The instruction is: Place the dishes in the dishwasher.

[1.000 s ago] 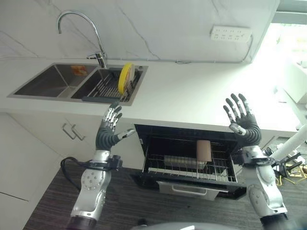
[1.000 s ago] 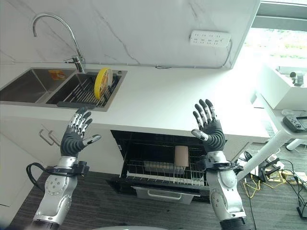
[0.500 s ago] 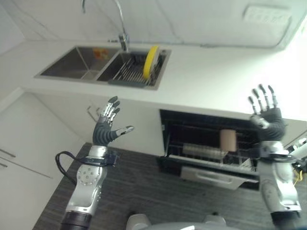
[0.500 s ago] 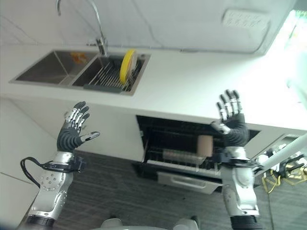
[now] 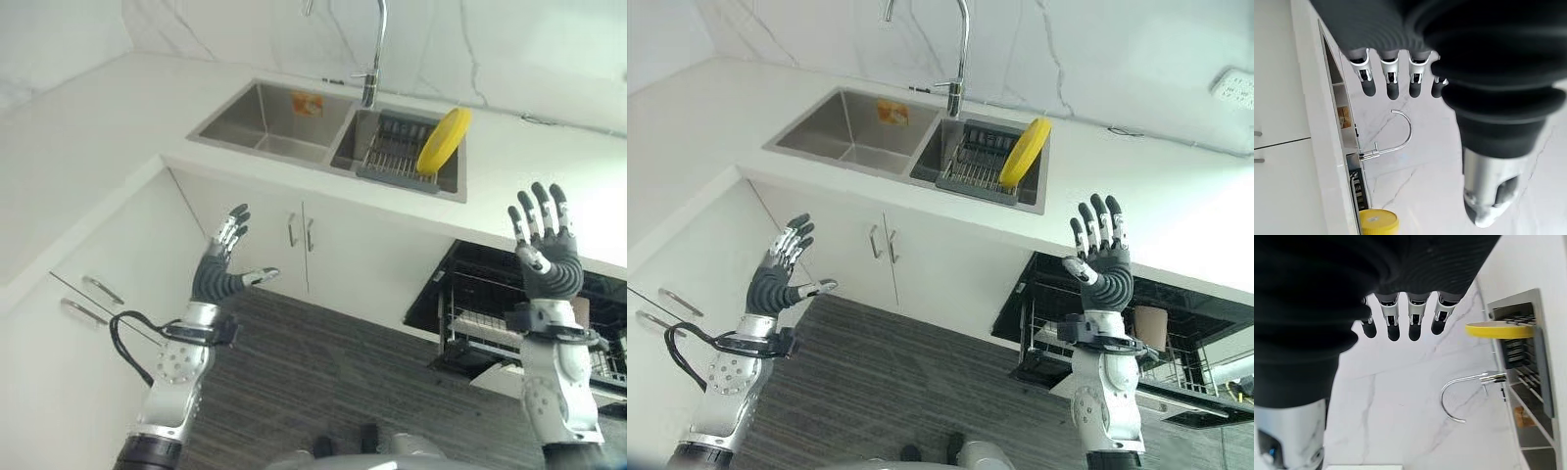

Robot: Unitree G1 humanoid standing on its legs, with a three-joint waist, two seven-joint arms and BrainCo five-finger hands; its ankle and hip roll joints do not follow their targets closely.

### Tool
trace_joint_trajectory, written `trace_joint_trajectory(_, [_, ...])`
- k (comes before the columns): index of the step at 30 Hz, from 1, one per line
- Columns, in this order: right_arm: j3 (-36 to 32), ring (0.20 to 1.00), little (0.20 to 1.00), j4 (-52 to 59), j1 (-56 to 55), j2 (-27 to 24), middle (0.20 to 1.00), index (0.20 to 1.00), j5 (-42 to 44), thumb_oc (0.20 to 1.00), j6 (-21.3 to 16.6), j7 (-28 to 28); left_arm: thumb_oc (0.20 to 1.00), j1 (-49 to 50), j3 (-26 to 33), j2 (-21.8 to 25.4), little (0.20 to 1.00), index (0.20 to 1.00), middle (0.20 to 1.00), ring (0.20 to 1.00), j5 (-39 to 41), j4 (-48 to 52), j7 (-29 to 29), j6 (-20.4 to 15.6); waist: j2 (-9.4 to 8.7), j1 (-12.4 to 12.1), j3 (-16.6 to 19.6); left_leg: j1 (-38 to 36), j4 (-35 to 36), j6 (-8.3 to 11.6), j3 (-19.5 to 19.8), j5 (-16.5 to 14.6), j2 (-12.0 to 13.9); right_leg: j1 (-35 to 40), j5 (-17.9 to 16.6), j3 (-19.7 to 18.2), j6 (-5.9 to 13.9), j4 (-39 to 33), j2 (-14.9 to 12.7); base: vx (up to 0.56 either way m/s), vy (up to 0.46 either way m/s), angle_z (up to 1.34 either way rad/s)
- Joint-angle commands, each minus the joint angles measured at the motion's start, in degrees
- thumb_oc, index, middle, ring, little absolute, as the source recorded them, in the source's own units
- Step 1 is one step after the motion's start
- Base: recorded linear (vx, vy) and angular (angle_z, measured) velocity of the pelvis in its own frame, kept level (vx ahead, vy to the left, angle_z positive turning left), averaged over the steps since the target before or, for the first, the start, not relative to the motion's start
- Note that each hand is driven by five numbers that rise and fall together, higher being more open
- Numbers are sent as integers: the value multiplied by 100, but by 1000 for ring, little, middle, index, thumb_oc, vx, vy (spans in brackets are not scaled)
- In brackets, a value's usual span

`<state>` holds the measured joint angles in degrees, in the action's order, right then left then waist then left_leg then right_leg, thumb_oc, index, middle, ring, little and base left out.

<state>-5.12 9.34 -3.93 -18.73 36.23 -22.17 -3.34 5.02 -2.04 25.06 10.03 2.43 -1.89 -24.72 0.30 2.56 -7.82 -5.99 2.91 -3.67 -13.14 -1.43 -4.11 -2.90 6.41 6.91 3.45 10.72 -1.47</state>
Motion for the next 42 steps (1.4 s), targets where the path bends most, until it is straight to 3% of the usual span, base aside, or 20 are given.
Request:
trace_joint_trajectory(1, [-138,1000,1000,48,321,-218,1000,1000,237,1000,-418,-30,1000,-174,196,125,1000,1000,1000,1000,98,134,-170,-67,-88,52,32,-1,-633,536,374,-161,472,726,-430,-10,155,-657,26,47,-139,-1])
trace_joint_trajectory(3, [-108,1000,1000,48,269,-289,1000,1000,228,1000,-465,-40,1000,-129,213,36,1000,1000,1000,1000,22,157,-451,122,-231,-29,-158,788,-2321,674,583,14,476,807,-432,-110,-15,-610,-62,40,-137,-9])
trace_joint_trajectory(4, [-88,1000,1000,32,280,-271,1000,1000,233,1000,-471,-30,1000,-120,228,13,1000,1000,1000,1000,-21,165,-430,183,-233,-48,-188,917,-2436,645,683,8,484,805,-431,-185,-29,-584,-34,83,-66,-1])
trace_joint_trajectory(5, [-72,1000,1000,27,306,-254,1000,1000,239,1000,-454,-26,1000,-98,237,-1,1000,1000,1000,1000,-77,176,-386,206,-209,-67,-194,926,-2285,603,772,-8,495,796,-425,-248,-17,-568,16,135,46,-15])
trace_joint_trajectory(7, [39,1000,1000,44,443,-213,1000,1000,128,1000,-364,28,1000,7,243,-18,1000,1000,1000,1000,-213,312,-313,231,-84,-151,-172,675,-1083,595,902,118,588,888,-342,-413,61,-629,163,254,203,-32])
trace_joint_trajectory(8, [83,1000,1000,87,483,-211,1000,1000,34,1000,-290,97,1000,40,233,-12,1000,1000,1000,1000,-206,399,-257,242,-25,-220,-168,721,-467,738,909,495,686,1068,-303,-486,99,-780,197,298,275,-52])
trace_joint_trajectory(11, [62,1000,1000,64,362,-275,1000,1000,140,1000,-271,88,1000,-125,131,58,1000,1000,1000,1000,-120,231,-14,146,-21,-207,-109,934,-204,815,552,810,807,1393,-295,-368,214,-1079,2,291,338,-36])
trace_joint_trajectory(16, [-65,1000,1000,125,312,-306,1000,1000,329,1000,-298,-10,1000,-74,231,105,1000,1000,1000,1000,-46,310,187,113,51,-275,1,373,134,558,918,518,481,1193,-288,-142,334,-848,-191,190,218,-24])
trace_joint_trajectory(18, [-52,1000,1000,186,348,-189,1000,1000,206,1000,-393,170,1000,-198,195,175,1000,1000,1000,1000,-117,258,448,85,49,-318,39,350,123,379,962,422,293,1038,-238,-184,444,-83,-235,207,165,-22])
trace_joint_trajectory(19, [25,1000,1000,195,357,-66,1000,1000,109,1000,-301,185,1000,-214,182,224,1000,1000,1000,1000,-157,204,438,127,89,-320,-2,269,110,216,1048,379,188,582,-540,-145,604,995,-195,274,181,21])
trace_joint_trajectory(20, [117,1000,1000,192,363,6,1000,1000,21,1000,-239,173,1000,-192,178,226,1000,1000,1000,1000,-161,152,368,117,125,-307,-31,212,122,156,1037,337,182,263,-662,-108,617,1482,-170,336,145,-4])
trace_joint_trajectory(22, [161,1000,1000,190,239,44,1000,1000,-95,1000,-314,153,1000,-125,200,199,1000,1000,1000,1000,-42,129,368,65,85,-172,-94,55,170,179,1011,285,135,56,-707,-39,505,948,39,406,-3,-23])
trace_joint_trajectory(23, [111,1000,1000,178,159,11,1000,1000,-3,1000,-372,68,1000,-78,231,201,1000,1000,1000,1000,-73,138,373,46,62,-16,-176,-180,203,194,1041,178,139,-272,-1015,13,536,545,-5,414,-117,-11])
trace_joint_trajectory(26, [9,1000,1000,47,124,-116,1000,1000,246,1000,-456,-58,1000,-88,162,204,1000,1000,1000,1000,-181,101,194,11,14,146,-196,-298,163,230,992,61,180,-155,-940,-66,455,173,41,297,-219,26])
trace_joint_trajectory(28, [62,1000,1000,-46,245,-170,1000,1000,242,1000,-598,17,1000,-87,71,187,1000,1000,1000,1000,-158,104,25,-116,24,121,-170,-275,-101,299,899,13,251,115,-699,-81,296,-132,133,176,-199,49])
trace_joint_trajectory(31, [1,1000,1000,12,274,-274,1000,1000,247,1000,-651,62,1000,-54,41,149,1000,1000,1000,1000,-276,208,-73,-110,-116,78,-163,32,-1220,403,847,-271,169,462,-563,-182,129,-457,110,121,-151,-19])
trace_joint_trajectory(34, [-14,1000,1000,78,201,-330,1000,1000,255,1000,-673,134,1000,39,151,115,1000,1000,1000,1000,-208,353,44,-63,-224,-43,-264,827,-2779,499,1192,22,84,620,-570,-403,-25,-535,74,139,-81,-27])
trace_joint_trajectory(35, [35,1000,1000,70,249,-256,1000,1000,239,1000,-608,102,1000,107,242,74,1000,1000,1000,1000,-312,400,92,-34,-127,-124,-275,910,-2313,434,1471,95,137,670,-513,-586,-17,-536,230,235,58,-47])
trace_joint_trajectory(38, [214,1000,1000,58,382,-185,1000,1000,30,1000,-536,117,1000,273,298,67,1000,1000,1000,1000,-297,524,11,38,-9,-316,-286,631,-972,495,1672,288,292,896,-401,-746,43,-691,329,251,183,-82])
trace_joint_trajectory(42, [239,1000,1000,17,284,-266,1000,1000,48,1000,-639,54,1000,-5,119,176,1000,1000,1000,1000,-387,302,-77,38,90,-291,-180,457,30,570,1553,602,420,1032,-461,-544,180,-988,135,106,205,-64])
